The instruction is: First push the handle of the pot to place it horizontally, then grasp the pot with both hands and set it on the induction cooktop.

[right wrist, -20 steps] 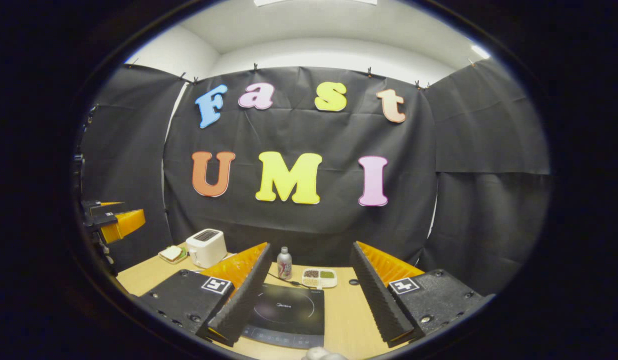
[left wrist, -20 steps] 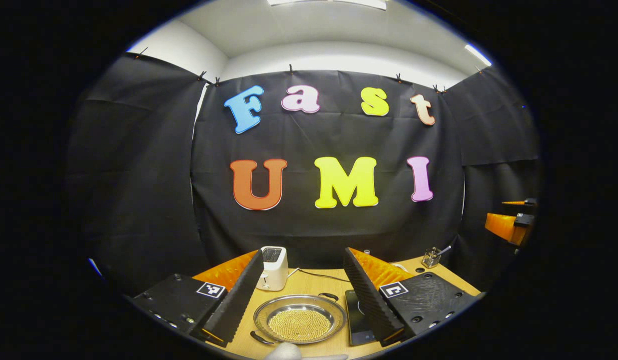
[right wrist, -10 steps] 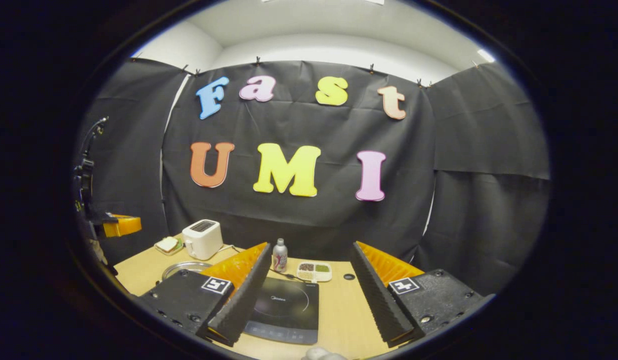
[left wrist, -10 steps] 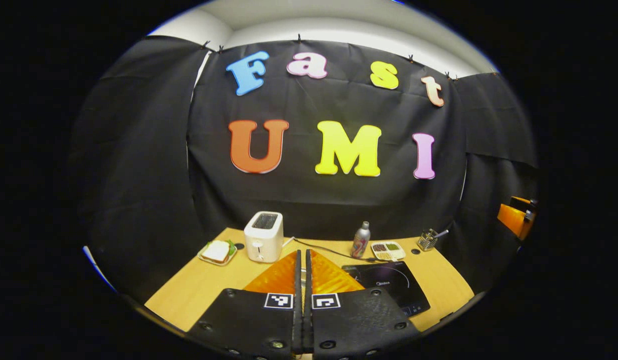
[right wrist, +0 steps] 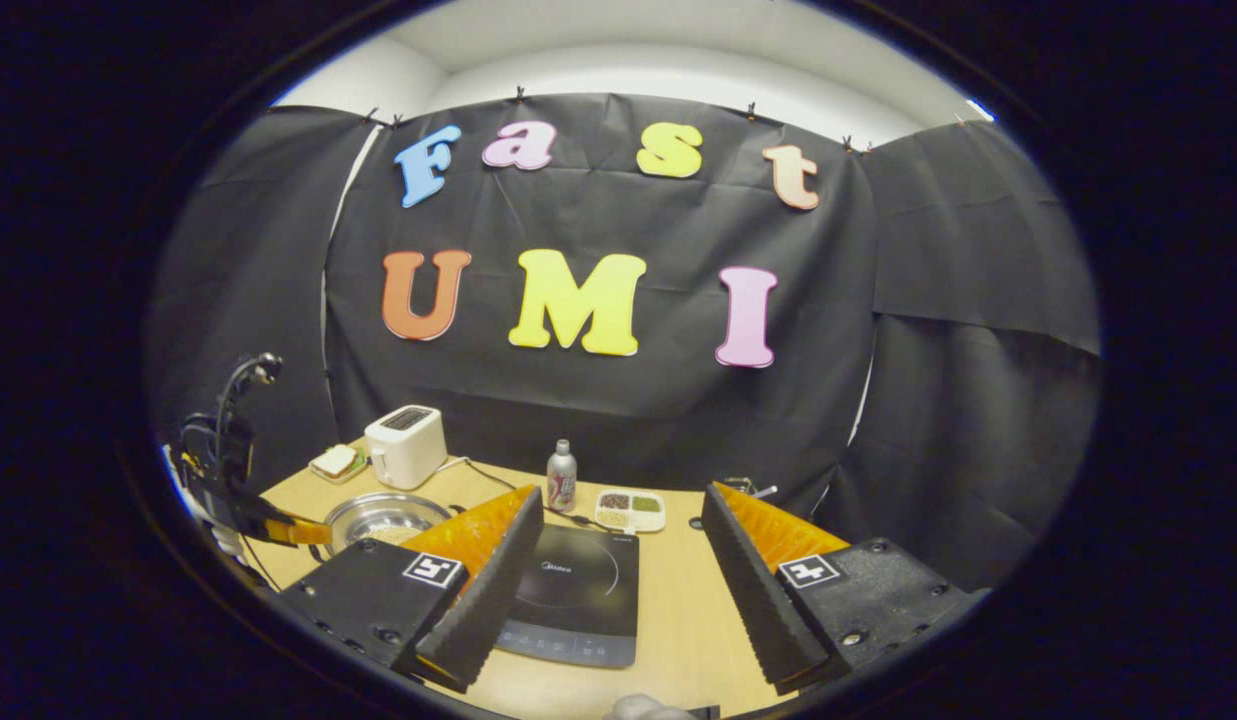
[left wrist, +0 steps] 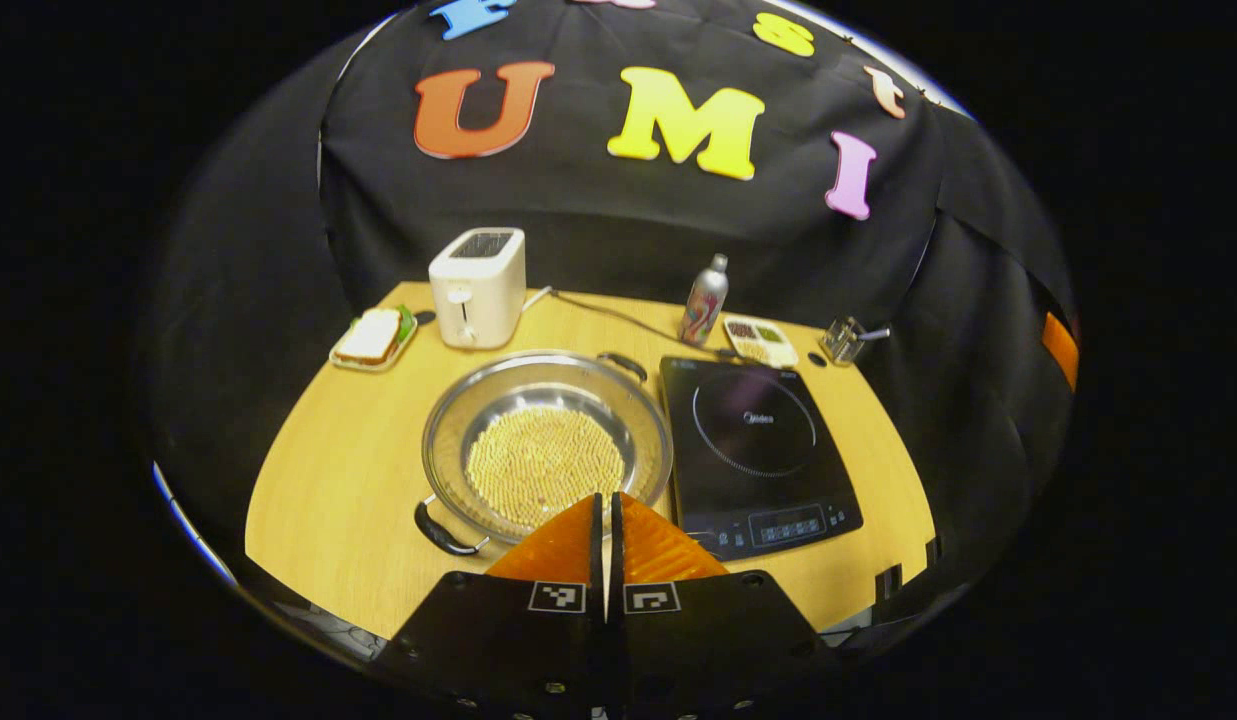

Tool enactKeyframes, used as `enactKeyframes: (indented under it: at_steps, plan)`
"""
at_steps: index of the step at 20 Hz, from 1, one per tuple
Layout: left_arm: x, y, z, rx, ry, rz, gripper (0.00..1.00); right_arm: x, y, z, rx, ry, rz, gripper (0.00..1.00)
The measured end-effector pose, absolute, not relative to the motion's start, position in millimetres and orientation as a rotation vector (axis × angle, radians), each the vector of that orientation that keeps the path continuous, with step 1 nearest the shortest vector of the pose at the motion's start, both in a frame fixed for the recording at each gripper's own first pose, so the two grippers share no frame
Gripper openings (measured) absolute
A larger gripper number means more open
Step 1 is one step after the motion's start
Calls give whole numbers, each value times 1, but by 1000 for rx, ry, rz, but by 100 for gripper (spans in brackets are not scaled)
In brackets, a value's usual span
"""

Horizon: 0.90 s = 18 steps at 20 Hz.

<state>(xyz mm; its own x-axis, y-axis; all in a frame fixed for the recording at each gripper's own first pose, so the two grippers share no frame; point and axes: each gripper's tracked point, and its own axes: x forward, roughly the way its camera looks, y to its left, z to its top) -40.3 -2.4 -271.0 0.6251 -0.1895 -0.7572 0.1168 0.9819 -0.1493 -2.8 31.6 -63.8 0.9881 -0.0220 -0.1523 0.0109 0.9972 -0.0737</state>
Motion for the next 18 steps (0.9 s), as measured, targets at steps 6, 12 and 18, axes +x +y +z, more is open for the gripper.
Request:
enactKeyframes:
  at_steps: [6,12,18]
  plan:
    - [-51,4,-331,-37,1070,-196,0,1,29,-80,-33,194,-14,100]
    - [-47,28,-364,14,1187,-184,0,-5,16,-100,-26,226,-33,99]
    - [-46,48,-371,71,1230,-175,10,-5,1,-110,21,245,-62,99]
